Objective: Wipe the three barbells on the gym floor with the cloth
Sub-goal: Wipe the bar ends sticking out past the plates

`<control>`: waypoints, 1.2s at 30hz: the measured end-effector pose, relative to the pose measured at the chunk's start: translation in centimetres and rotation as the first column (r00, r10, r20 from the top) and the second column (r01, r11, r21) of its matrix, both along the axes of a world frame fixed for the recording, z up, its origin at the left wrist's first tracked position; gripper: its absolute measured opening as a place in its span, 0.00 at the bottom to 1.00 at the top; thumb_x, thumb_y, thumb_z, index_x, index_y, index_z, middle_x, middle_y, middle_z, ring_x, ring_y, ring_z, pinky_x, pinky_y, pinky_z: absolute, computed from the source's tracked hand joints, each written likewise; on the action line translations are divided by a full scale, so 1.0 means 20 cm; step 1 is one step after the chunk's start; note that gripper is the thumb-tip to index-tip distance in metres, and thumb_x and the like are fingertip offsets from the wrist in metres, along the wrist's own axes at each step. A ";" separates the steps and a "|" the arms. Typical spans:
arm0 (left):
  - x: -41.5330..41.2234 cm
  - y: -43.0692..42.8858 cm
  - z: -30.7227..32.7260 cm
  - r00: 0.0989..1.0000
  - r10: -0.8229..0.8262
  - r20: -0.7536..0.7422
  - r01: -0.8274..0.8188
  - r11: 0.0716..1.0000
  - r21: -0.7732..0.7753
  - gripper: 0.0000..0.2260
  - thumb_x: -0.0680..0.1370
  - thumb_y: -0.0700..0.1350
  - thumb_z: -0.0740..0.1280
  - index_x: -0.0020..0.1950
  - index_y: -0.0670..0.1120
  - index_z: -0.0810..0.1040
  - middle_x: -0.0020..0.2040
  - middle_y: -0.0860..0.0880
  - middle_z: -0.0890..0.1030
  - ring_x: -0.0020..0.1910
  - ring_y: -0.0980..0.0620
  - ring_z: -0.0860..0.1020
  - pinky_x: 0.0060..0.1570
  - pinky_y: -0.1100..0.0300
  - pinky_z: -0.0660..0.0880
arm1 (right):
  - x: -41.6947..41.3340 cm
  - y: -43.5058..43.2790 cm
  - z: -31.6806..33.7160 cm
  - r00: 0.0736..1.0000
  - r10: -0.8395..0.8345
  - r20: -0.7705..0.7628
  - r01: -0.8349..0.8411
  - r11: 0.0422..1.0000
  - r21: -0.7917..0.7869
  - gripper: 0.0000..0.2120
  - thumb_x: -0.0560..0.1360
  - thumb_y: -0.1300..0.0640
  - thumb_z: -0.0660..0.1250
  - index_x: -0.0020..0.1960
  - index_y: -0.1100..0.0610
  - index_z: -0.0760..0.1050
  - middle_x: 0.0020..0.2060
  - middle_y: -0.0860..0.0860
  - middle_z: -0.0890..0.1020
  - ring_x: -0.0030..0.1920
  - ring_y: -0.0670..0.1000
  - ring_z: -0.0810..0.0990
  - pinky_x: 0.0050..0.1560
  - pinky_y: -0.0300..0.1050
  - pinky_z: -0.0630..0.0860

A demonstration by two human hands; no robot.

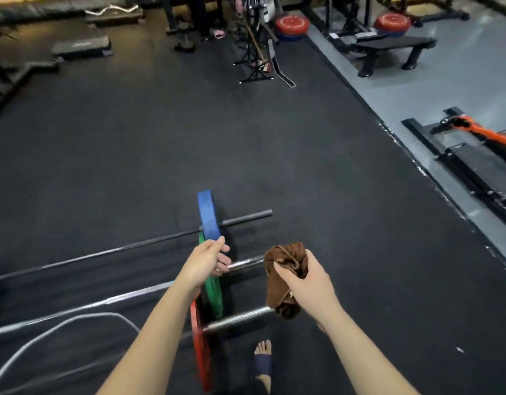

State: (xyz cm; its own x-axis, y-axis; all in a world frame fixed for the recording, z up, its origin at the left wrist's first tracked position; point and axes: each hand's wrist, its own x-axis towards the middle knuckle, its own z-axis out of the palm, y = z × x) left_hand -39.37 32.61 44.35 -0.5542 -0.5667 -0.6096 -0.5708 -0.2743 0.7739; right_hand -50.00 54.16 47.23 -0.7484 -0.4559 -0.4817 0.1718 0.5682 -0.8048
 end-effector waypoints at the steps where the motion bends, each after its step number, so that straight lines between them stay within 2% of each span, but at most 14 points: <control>1: -0.08 -0.01 0.00 1.000 0.014 0.003 -0.014 1.000 0.014 0.16 0.86 0.53 0.61 0.52 0.42 0.78 0.38 0.45 0.81 0.33 0.50 0.76 0.36 0.59 0.71 | -0.09 -0.01 0.01 1.000 0.020 -0.014 -0.020 1.000 0.009 0.09 0.74 0.43 0.73 0.50 0.43 0.77 0.45 0.38 0.85 0.49 0.40 0.82 0.57 0.47 0.80; 3: -0.24 -0.03 0.01 0.999 0.037 0.008 -0.037 0.999 0.034 0.16 0.85 0.54 0.62 0.48 0.42 0.77 0.36 0.46 0.81 0.34 0.50 0.76 0.36 0.59 0.71 | -0.27 -0.01 0.06 0.999 -0.003 -0.038 0.003 1.000 0.002 0.10 0.74 0.41 0.73 0.50 0.44 0.77 0.44 0.39 0.85 0.48 0.41 0.83 0.54 0.47 0.80; 5: -0.41 -0.04 0.03 0.997 0.074 0.006 -0.074 0.996 0.046 0.16 0.85 0.54 0.62 0.44 0.44 0.74 0.36 0.45 0.83 0.35 0.49 0.78 0.37 0.58 0.73 | -0.46 -0.02 0.08 0.994 -0.103 -0.027 0.102 0.994 -0.035 0.12 0.75 0.38 0.72 0.51 0.44 0.79 0.44 0.40 0.85 0.49 0.42 0.82 0.53 0.46 0.77; 8: -0.62 -0.07 0.05 0.994 0.107 0.011 -0.107 0.994 0.028 0.17 0.85 0.54 0.62 0.44 0.44 0.74 0.44 0.40 0.86 0.39 0.47 0.82 0.41 0.57 0.78 | -0.74 -0.06 0.06 0.980 -0.199 0.015 0.200 0.978 -0.057 0.16 0.74 0.36 0.71 0.55 0.45 0.82 0.48 0.41 0.85 0.52 0.45 0.82 0.59 0.49 0.77; 12: -0.89 -0.10 -0.03 0.971 0.237 0.023 -0.237 0.971 -0.006 0.17 0.84 0.55 0.62 0.44 0.43 0.76 0.43 0.41 0.86 0.39 0.48 0.82 0.44 0.55 0.77 | -1.19 -0.16 -0.09 0.986 -0.113 0.123 0.122 0.990 -0.070 0.16 0.74 0.39 0.73 0.57 0.47 0.82 0.49 0.42 0.87 0.52 0.46 0.85 0.61 0.50 0.79; 15: -1.07 -0.11 -0.11 0.927 0.374 0.036 -0.373 0.927 -0.022 0.16 0.84 0.54 0.63 0.46 0.43 0.77 0.40 0.44 0.85 0.39 0.48 0.81 0.44 0.55 0.77 | -1.54 -0.27 -0.20 0.986 0.004 0.168 0.010 0.996 -0.085 0.13 0.75 0.43 0.73 0.57 0.48 0.82 0.48 0.43 0.87 0.49 0.45 0.86 0.54 0.45 0.79; 18: -1.28 -0.10 -0.16 0.813 0.582 0.018 -0.581 0.813 -0.040 0.14 0.85 0.52 0.62 0.47 0.43 0.77 0.41 0.43 0.84 0.37 0.48 0.81 0.41 0.57 0.77 | -1.90 -0.41 -0.28 0.959 0.194 0.207 -0.169 0.977 -0.130 0.10 0.77 0.49 0.73 0.57 0.49 0.82 0.47 0.43 0.87 0.45 0.43 0.86 0.45 0.39 0.78; 21: -1.50 -0.01 -0.18 0.656 0.755 0.010 -0.755 0.656 -0.012 0.14 0.85 0.52 0.62 0.47 0.44 0.77 0.40 0.44 0.83 0.37 0.48 0.80 0.41 0.56 0.77 | -2.20 -0.54 -0.33 0.895 0.392 0.213 -0.375 0.920 -0.115 0.08 0.77 0.49 0.72 0.56 0.47 0.81 0.45 0.40 0.87 0.46 0.43 0.86 0.48 0.42 0.78; 24: -1.67 0.11 -0.19 0.595 0.803 0.025 -0.803 0.595 0.007 0.14 0.85 0.52 0.62 0.48 0.43 0.78 0.41 0.44 0.83 0.38 0.48 0.81 0.41 0.56 0.77 | -2.35 -0.66 -0.36 0.811 0.537 0.234 -0.529 0.843 -0.101 0.06 0.78 0.50 0.71 0.54 0.46 0.81 0.44 0.38 0.86 0.46 0.42 0.85 0.49 0.42 0.79; 25: -1.69 0.15 -0.20 0.601 0.798 0.032 -0.799 0.602 0.010 0.15 0.85 0.53 0.62 0.49 0.43 0.79 0.40 0.45 0.84 0.39 0.49 0.82 0.42 0.55 0.77 | -2.36 -0.69 -0.36 0.791 0.561 0.244 -0.555 0.826 -0.098 0.05 0.78 0.51 0.71 0.54 0.45 0.80 0.44 0.38 0.86 0.46 0.42 0.85 0.49 0.42 0.79; 27: -1.72 0.19 -0.23 0.549 0.834 0.051 -0.836 0.549 0.016 0.16 0.85 0.54 0.62 0.50 0.43 0.80 0.40 0.45 0.84 0.39 0.49 0.82 0.43 0.55 0.78 | -2.38 -0.78 -0.37 0.737 0.624 0.261 -0.626 0.775 -0.086 0.07 0.78 0.51 0.72 0.55 0.45 0.80 0.45 0.39 0.86 0.47 0.43 0.85 0.53 0.44 0.80; 30: -1.70 0.19 -0.33 0.403 0.909 0.105 -0.914 0.406 -0.013 0.17 0.85 0.55 0.62 0.51 0.43 0.80 0.40 0.45 0.84 0.38 0.49 0.81 0.43 0.55 0.77 | -2.37 -0.93 -0.43 0.654 0.708 0.266 -0.718 0.692 -0.078 0.08 0.77 0.50 0.72 0.56 0.44 0.80 0.47 0.40 0.86 0.49 0.43 0.85 0.56 0.45 0.80; 33: -1.73 0.14 -0.48 0.253 0.958 0.136 -0.967 0.255 0.003 0.16 0.85 0.54 0.61 0.51 0.42 0.79 0.39 0.45 0.82 0.36 0.49 0.79 0.41 0.56 0.75 | -2.38 -1.04 -0.51 0.627 0.720 0.297 -0.742 0.668 -0.054 0.09 0.77 0.49 0.72 0.56 0.43 0.80 0.46 0.39 0.86 0.49 0.42 0.85 0.51 0.41 0.78; 36: -1.78 0.03 -0.67 0.195 0.962 0.191 -0.981 0.188 0.057 0.16 0.85 0.54 0.60 0.51 0.43 0.78 0.38 0.46 0.82 0.34 0.50 0.78 0.40 0.56 0.74 | -2.45 -1.11 -0.60 0.625 0.712 0.320 -0.754 0.657 0.013 0.12 0.76 0.46 0.74 0.58 0.44 0.81 0.48 0.40 0.86 0.50 0.43 0.85 0.52 0.41 0.78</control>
